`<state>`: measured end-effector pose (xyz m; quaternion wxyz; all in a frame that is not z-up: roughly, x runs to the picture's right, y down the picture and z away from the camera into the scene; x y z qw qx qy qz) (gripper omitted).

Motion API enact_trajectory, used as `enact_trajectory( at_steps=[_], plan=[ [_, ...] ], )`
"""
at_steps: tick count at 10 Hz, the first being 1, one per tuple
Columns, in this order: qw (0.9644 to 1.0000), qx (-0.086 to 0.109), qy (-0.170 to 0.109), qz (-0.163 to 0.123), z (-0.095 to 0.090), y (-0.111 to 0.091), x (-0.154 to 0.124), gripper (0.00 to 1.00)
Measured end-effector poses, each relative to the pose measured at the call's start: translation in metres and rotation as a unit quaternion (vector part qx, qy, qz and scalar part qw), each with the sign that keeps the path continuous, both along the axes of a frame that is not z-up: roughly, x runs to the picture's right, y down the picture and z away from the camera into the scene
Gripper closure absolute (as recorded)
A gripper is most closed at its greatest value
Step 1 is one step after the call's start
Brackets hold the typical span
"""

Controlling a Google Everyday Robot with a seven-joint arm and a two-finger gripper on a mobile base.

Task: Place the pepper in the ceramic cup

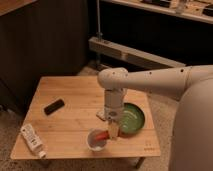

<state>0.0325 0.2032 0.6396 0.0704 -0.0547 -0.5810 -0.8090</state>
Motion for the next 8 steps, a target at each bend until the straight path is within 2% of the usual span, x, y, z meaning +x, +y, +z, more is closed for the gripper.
enact_trajectory(
  at_steps=[6, 7, 8],
  plan=[
    [0.9999, -0.005, -0.001, -0.013, 0.0048, 0.0024, -0.0077, 1.0],
    [0.9998, -0.007, 0.0, -0.016, 0.006, 0.0032, -0.0089, 0.95],
    [0.9998, -0.008, 0.005, -0.016, 0.0077, 0.0036, -0.0106, 0.83]
  ],
)
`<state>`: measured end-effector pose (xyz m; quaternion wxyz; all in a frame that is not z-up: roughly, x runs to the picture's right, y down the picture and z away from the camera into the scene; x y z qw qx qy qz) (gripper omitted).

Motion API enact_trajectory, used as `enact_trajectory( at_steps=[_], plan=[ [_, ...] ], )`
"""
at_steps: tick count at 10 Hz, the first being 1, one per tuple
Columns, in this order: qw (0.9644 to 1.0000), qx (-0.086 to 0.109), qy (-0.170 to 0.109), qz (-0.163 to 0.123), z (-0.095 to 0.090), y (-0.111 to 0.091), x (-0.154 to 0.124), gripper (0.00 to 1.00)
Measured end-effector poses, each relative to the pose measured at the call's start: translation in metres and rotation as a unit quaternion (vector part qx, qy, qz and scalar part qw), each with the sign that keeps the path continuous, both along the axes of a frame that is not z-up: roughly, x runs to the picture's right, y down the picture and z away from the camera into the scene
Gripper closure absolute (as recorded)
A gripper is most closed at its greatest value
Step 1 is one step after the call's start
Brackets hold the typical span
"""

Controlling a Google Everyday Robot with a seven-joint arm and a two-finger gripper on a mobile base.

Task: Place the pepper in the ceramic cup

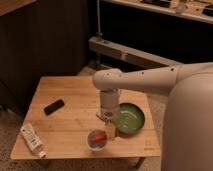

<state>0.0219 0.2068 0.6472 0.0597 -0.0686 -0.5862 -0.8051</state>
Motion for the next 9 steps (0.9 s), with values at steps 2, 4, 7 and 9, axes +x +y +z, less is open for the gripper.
enact_trajectory(
  at_steps=[2, 4, 7, 9],
  plan=[
    [1.0, 0.006, 0.002, 0.005, -0.0027, -0.001, 0.0048, 0.63],
    [1.0, 0.007, 0.0, 0.005, -0.003, -0.0008, 0.0048, 0.45],
    [0.9999, 0.011, 0.002, 0.006, -0.0018, -0.0004, 0.0051, 0.21],
    [0.9999, 0.012, 0.004, 0.009, -0.0024, -0.0003, 0.007, 0.2]
  ],
)
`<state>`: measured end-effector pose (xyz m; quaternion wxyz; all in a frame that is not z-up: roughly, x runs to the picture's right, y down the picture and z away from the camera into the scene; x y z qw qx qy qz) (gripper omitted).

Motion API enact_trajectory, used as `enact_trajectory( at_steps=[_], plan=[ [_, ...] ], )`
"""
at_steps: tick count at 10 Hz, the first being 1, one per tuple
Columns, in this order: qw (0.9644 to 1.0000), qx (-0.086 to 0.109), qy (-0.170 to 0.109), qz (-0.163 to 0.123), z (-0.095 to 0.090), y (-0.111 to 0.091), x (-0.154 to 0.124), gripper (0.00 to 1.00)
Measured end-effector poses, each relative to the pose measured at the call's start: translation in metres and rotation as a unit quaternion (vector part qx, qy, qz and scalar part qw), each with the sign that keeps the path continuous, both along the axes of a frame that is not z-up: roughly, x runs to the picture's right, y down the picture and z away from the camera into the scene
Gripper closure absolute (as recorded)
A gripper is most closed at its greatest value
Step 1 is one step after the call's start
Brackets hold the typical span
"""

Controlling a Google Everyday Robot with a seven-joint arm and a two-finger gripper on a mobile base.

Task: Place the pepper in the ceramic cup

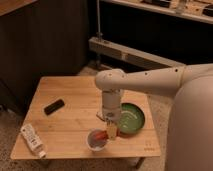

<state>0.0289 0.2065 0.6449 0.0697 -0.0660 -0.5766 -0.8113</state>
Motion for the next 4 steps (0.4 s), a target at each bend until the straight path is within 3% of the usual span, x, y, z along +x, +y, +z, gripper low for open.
enact_trajectory(
  at_steps=[4],
  plan=[
    [1.0, 0.007, 0.001, 0.002, 0.0011, 0.0009, -0.001, 0.2]
  ],
)
